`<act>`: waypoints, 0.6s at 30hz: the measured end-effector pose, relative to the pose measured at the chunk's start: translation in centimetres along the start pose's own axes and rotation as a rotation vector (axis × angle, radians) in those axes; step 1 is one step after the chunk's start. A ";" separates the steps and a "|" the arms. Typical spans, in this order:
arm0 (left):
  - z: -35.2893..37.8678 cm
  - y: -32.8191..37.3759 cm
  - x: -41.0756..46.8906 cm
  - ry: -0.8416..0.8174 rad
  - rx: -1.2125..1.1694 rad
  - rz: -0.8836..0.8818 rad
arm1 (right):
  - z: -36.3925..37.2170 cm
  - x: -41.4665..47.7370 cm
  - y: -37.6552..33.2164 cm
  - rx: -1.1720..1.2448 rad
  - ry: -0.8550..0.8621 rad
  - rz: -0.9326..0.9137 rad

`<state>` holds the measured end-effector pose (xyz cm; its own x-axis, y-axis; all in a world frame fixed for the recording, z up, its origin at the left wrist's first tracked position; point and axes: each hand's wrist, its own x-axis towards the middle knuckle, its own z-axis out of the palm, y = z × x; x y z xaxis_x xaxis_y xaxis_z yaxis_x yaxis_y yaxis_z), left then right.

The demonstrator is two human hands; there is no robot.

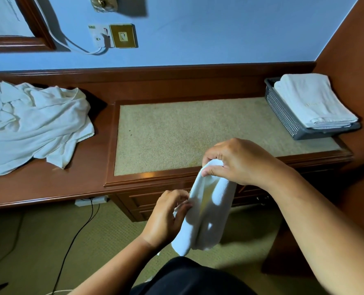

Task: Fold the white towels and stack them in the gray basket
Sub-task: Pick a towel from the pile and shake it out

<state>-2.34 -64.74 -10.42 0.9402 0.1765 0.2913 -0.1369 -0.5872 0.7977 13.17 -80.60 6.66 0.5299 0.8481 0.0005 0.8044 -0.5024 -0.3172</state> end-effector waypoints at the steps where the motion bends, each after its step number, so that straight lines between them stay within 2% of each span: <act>1: 0.2 0.0 0.1 -0.002 0.019 0.042 | 0.1 0.1 -0.1 0.005 0.002 -0.012; 3: 0.7 -0.5 0.6 -0.054 0.046 0.058 | 0.3 0.3 -0.5 0.004 0.000 -0.039; 7: 1.5 -3.7 1.1 -0.297 0.127 -0.170 | 0.1 0.7 -0.7 -0.013 0.012 -0.066; 12: 0.1 -9.3 -1.0 -0.528 0.581 -0.501 | -0.9 1.0 2.3 -0.090 0.074 0.089; 18: -3.9 -13.5 -4.9 -0.496 0.859 -0.678 | 0.4 1.1 6.4 -0.095 0.054 0.325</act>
<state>-6.29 -54.57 -20.58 0.7839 0.4406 -0.4374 0.5075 -0.8606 0.0427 18.83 -82.83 4.25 0.7741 0.6320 -0.0354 0.6110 -0.7607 -0.2192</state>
